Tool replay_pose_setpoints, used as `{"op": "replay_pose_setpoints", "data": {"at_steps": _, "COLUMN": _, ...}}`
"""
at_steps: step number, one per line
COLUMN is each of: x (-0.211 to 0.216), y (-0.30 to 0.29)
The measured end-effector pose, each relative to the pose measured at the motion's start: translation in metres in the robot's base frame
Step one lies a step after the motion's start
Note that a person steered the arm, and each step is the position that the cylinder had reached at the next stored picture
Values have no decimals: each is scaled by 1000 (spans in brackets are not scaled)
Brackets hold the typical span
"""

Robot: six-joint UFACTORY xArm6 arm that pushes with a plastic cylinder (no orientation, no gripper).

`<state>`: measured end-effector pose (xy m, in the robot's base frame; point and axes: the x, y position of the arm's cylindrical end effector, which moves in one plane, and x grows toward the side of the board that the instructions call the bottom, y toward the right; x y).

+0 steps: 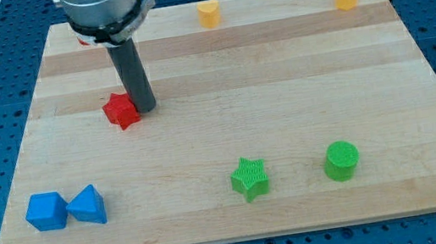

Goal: Move the red star to the center left of the board

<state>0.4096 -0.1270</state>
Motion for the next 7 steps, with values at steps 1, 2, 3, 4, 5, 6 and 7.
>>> {"op": "replay_pose_setpoints", "data": {"at_steps": 1, "x": 4, "y": -7}}
{"op": "replay_pose_setpoints", "data": {"at_steps": 2, "x": 18, "y": -8}}
{"op": "replay_pose_setpoints", "data": {"at_steps": 3, "x": 33, "y": -21}}
{"op": "replay_pose_setpoints", "data": {"at_steps": 4, "x": 36, "y": -47}}
{"op": "replay_pose_setpoints", "data": {"at_steps": 5, "x": 36, "y": -68}}
{"op": "replay_pose_setpoints", "data": {"at_steps": 6, "x": 35, "y": -76}}
{"op": "replay_pose_setpoints", "data": {"at_steps": 7, "x": 51, "y": -79}}
